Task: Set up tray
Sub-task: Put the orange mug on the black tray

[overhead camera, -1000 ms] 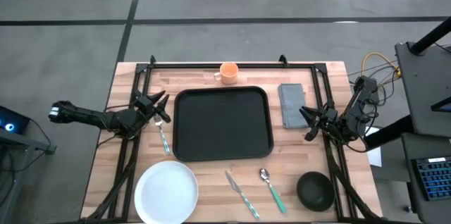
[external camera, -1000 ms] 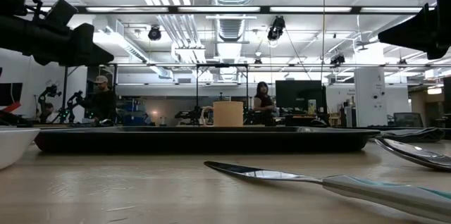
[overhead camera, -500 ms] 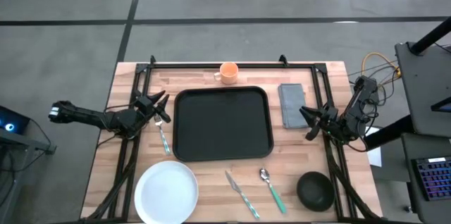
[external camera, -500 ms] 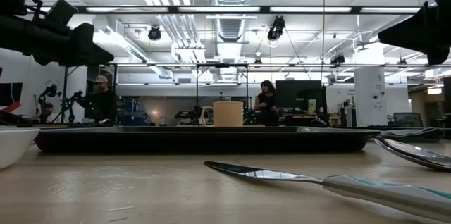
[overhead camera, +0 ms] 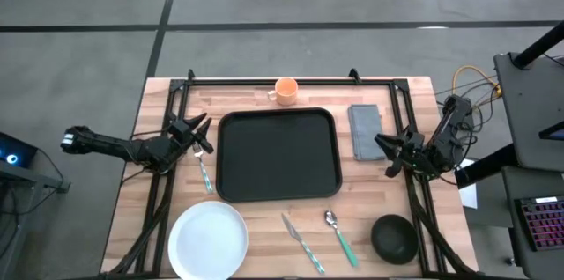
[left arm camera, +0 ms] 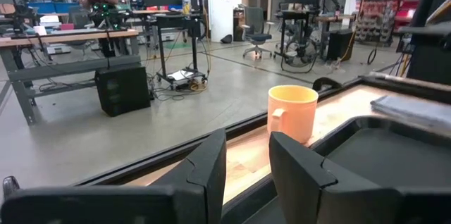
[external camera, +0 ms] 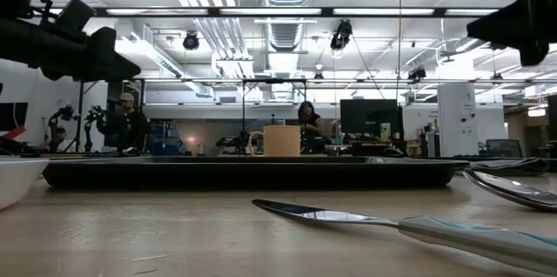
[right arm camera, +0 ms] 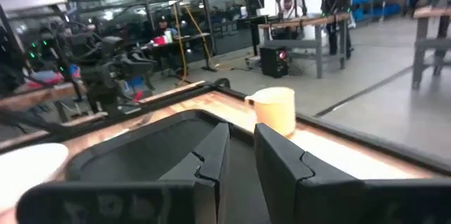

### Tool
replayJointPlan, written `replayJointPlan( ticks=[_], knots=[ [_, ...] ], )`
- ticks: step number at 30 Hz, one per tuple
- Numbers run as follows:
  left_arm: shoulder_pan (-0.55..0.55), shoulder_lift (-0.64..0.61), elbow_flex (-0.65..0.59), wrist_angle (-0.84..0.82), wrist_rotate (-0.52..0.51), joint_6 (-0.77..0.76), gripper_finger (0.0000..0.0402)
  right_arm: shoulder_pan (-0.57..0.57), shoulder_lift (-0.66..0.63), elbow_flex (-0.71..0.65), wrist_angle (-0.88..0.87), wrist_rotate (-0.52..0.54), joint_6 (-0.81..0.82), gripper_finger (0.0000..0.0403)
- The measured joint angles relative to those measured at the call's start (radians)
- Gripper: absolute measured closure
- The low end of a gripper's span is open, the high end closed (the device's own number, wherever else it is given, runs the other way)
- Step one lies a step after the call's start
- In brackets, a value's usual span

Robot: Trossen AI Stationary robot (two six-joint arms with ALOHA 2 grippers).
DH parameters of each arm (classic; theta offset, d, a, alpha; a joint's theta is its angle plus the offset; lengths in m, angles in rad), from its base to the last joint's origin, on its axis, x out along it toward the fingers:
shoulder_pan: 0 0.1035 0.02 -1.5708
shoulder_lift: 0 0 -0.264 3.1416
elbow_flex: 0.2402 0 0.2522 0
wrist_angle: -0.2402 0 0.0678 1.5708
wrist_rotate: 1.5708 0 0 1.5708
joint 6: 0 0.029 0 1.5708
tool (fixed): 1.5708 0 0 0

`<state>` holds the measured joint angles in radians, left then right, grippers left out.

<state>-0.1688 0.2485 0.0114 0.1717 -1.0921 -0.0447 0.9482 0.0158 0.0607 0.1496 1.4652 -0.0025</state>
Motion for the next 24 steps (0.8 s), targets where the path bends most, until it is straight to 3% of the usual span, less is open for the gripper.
replayJointPlan(
  ticks=[3,13,24],
  knots=[
    [0.0,0.0,0.004,0.021,0.0,-0.027,0.031,0.0,0.0,0.03,-0.001,0.007,-0.054,0.0344],
    [0.0,0.0,0.0,0.02,0.001,-0.028,0.031,0.0,0.0,0.051,-0.005,0.01,0.008,0.0344],
    [0.0,0.0,0.002,0.048,0.021,-0.092,0.031,0.0,0.0,0.049,-0.023,0.011,-0.083,0.0344]
  ],
)
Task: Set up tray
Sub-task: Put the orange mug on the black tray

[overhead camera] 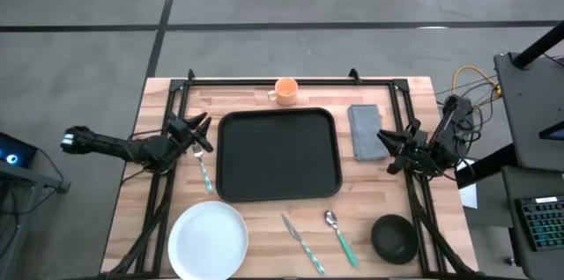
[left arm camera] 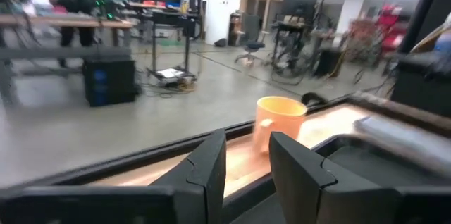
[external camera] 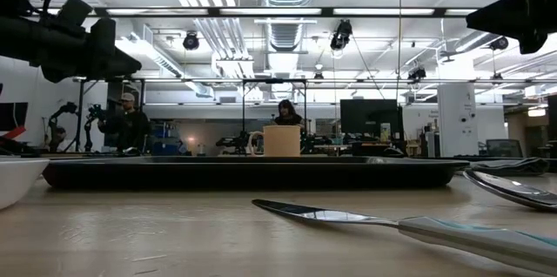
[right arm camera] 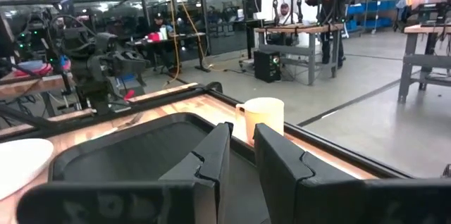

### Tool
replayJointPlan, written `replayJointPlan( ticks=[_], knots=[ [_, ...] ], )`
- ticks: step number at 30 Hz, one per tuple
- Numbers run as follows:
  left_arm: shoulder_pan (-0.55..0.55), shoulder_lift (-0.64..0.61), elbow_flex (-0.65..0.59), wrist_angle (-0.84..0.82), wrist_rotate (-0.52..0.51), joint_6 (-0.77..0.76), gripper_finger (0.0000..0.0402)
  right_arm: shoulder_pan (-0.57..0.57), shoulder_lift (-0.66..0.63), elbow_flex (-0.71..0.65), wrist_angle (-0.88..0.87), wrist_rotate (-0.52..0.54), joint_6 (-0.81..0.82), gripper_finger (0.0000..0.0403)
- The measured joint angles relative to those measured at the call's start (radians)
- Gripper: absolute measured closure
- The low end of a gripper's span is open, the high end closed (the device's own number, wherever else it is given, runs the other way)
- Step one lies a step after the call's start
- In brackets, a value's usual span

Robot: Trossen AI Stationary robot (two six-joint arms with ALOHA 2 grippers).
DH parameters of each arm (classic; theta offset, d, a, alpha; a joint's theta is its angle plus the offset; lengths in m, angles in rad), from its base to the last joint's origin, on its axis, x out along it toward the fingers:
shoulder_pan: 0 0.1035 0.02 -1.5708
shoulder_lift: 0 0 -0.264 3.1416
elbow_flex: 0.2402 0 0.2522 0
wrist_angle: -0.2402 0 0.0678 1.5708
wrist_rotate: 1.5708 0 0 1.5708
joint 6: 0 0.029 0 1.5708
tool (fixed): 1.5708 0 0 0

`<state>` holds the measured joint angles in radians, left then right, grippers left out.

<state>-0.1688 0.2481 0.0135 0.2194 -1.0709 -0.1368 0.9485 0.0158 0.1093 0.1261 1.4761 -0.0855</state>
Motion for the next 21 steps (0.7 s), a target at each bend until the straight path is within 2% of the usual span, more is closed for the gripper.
replayJointPlan(
  ticks=[4,7,10,15,18,21],
  knots=[
    [0.0,0.0,0.01,0.045,0.06,-0.055,0.031,0.0,0.0,0.0,-0.003,0.0,0.004,0.0344],
    [0.0,0.021,0.056,0.051,0.116,0.021,0.0311,0.0,0.0,0.0,-0.013,0.0,0.004,0.0344],
    [0.0,0.074,0.12,0.042,0.128,0.06,0.0311,0.0,0.0,-0.001,-0.018,0.0,0.004,0.0344],
    [0.0,0.202,0.274,0.034,0.159,0.132,0.0311,0.0,0.0,-0.006,-0.018,0.0,0.007,0.0344],
    [0.0,0.314,0.416,-0.061,0.233,0.214,0.0311,0.0,0.0,-0.02,-0.018,-0.001,0.015,0.0344],
    [0.009,0.459,0.606,-0.291,0.23,0.222,0.0311,-0.001,0.0,-0.044,-0.018,-0.002,0.044,0.0344]
  ],
)
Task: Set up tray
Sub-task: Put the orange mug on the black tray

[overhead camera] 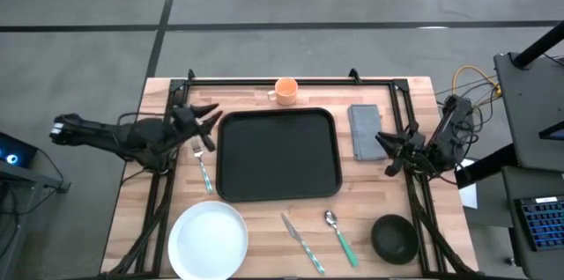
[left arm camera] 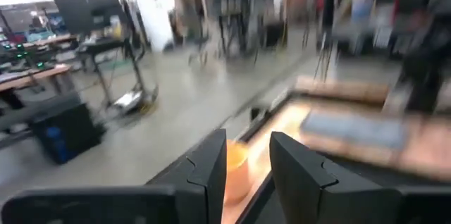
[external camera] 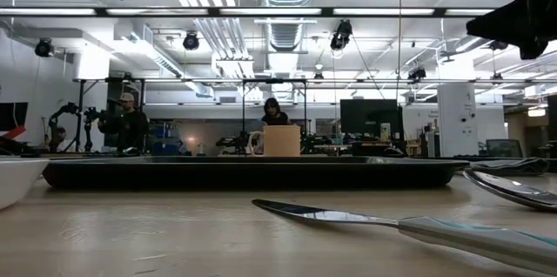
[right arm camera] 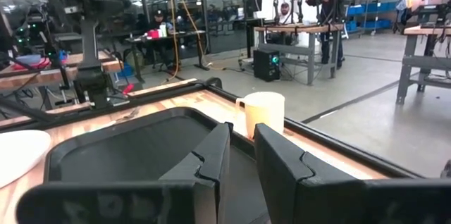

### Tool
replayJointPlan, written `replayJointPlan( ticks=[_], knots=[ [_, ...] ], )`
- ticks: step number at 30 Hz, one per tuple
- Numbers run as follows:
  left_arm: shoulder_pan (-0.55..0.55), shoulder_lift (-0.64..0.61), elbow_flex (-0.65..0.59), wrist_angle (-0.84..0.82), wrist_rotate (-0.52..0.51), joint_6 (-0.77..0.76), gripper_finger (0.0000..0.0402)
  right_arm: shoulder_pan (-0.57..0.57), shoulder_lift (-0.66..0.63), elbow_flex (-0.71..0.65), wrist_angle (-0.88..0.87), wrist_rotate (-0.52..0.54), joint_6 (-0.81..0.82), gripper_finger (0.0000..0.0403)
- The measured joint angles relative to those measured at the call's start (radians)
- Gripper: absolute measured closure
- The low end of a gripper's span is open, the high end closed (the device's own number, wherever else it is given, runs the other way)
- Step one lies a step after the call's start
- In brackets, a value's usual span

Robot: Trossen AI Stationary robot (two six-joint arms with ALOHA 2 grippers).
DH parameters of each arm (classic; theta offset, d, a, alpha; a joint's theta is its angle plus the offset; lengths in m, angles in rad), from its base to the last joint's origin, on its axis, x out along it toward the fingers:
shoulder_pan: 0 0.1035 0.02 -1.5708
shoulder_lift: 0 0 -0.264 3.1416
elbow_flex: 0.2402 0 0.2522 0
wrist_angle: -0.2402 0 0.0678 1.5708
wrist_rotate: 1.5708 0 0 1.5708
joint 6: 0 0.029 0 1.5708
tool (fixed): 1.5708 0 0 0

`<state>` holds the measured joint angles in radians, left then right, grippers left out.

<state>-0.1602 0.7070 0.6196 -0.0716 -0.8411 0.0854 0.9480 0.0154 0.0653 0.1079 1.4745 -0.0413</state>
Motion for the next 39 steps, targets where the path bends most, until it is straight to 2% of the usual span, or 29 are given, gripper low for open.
replayJointPlan(
  ticks=[4,8,11,13,17,21,26,30,34,39],
  knots=[
    [0.062,0.222,0.273,-0.317,0.006,-0.046,0.0311,0.0,0.0,-0.041,0.0,-0.002,0.069,0.0344],
    [0.166,0.458,0.537,-0.567,0.16,0.036,0.031,0.0,0.001,-0.057,-0.045,-0.017,0.153,0.0344],
    [0.263,0.606,0.721,-0.631,0.271,0.165,0.031,0.0,0.0,-0.057,-0.101,-0.026,0.253,0.0344],
    [0.329,0.708,0.826,-0.668,0.332,0.254,0.031,0.0,0.001,-0.057,-0.138,-0.075,0.311,0.0344],
    [0.443,0.893,1.025,-0.773,0.484,0.333,0.0297,0.001,0.008,-0.056,-0.133,-0.159,0.322,0.0344],
    [0.548,1.037,1.197,-0.922,0.502,0.335,0.0254,0.001,0.016,-0.056,-0.131,-0.17,0.288,0.0344],
    [0.631,1.185,1.285,-1.038,0.536,0.342,0.0198,0.0,0.027,-0.055,-0.131,-0.172,0.281,0.0344],
    [0.662,1.249,1.273,-1.026,0.671,0.36,0.0177,0.0,0.027,-0.055,-0.131,-0.173,0.277,0.0344],
    [0.666,1.284,1.259,-0.896,0.687,0.302,0.0173,0.001,0.027,-0.055,-0.131,-0.173,0.277,0.0344],
    [0.665,1.3,1.259,-0.777,0.686,0.155,0.0173,0.001,0.029,-0.055,-0.132,-0.173,0.277,0.0344]
  ],
)
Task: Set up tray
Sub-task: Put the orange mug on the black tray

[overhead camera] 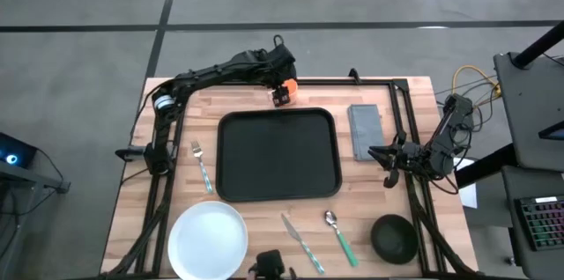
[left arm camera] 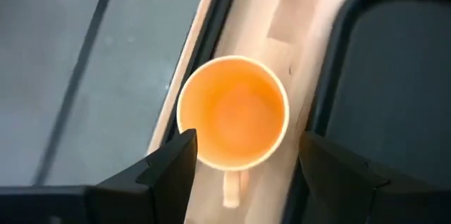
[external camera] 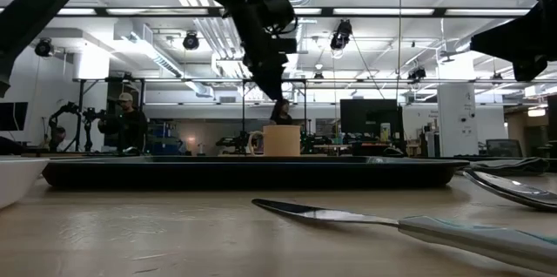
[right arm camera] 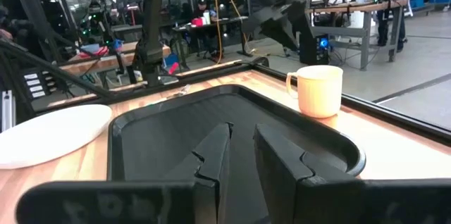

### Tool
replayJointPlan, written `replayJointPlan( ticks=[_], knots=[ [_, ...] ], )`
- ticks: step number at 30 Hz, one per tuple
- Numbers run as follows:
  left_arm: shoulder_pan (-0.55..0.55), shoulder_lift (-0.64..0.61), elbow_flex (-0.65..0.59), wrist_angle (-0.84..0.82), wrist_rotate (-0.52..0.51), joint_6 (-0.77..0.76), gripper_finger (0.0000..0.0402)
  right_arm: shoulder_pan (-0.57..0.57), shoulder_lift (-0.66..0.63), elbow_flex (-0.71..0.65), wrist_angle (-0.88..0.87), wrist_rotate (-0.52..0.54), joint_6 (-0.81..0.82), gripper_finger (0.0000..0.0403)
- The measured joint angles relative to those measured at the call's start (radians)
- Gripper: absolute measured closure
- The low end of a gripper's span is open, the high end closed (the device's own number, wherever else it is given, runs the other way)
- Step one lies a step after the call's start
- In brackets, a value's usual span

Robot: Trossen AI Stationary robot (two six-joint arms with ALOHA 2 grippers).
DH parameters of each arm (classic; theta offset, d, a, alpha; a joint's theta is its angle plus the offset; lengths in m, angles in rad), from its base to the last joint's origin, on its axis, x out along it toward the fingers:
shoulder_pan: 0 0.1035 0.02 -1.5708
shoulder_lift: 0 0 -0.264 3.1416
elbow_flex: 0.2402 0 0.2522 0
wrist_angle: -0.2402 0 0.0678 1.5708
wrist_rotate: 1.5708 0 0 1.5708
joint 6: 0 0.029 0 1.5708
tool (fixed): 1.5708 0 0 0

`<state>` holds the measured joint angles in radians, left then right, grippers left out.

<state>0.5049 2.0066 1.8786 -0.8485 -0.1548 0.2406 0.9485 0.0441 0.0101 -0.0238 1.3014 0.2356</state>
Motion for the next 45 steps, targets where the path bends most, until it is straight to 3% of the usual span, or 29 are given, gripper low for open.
replayJointPlan(
  ticks=[6,10,32,36,41,45],
  knots=[
    [0.0,0.005,-0.023,0.074,-0.008,-0.216,0.0174,0.0,0.0,0.0,0.0,0.003,-0.008,0.0344],
    [-0.005,0.005,-0.082,0.159,-0.009,-0.272,0.0174,0.0,0.0,0.0,-0.001,0.007,-0.011,0.0344],
    [-0.022,0.009,-0.329,0.462,-0.004,-0.258,0.0176,0.0,0.0,0.0,0.004,0.007,0.001,0.0344],
    [-0.02,0.009,-0.335,0.464,-0.004,-0.251,0.0231,0.0,0.0,0.0,0.006,0.006,0.001,0.0344],
    [-0.018,0.009,-0.337,0.464,-0.004,-0.217,0.038,0.0,0.0,0.0,0.012,0.006,0.001,0.0344],
    [-0.018,0.008,-0.338,0.459,-0.01,-0.185,0.0397,0.0,0.0,0.0,0.016,0.002,0.001,0.0344]
  ],
)
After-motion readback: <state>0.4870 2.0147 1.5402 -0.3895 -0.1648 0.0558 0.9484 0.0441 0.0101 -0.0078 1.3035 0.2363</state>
